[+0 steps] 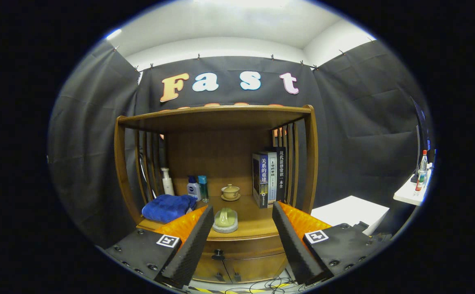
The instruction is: Pull open the drawer, take out the items inside it, and place them on the countertop above the cabinet.
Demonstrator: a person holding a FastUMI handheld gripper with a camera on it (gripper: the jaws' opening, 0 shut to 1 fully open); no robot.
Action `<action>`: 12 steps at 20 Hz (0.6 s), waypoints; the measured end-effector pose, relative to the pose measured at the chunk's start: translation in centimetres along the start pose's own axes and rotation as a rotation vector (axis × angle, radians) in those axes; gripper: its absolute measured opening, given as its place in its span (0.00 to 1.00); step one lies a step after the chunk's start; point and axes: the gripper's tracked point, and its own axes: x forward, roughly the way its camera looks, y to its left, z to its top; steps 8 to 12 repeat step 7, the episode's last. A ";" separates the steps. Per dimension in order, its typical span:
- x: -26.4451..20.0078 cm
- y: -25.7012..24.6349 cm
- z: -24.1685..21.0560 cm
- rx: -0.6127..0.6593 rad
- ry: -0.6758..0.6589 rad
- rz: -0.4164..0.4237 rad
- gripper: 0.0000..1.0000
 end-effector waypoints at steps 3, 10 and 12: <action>0.0 0.1 -0.1 0.009 0.006 0.003 0.96; 0.1 0.0 -0.5 -0.010 0.019 -0.004 0.96; 0.1 0.0 -0.5 -0.010 0.019 -0.004 0.96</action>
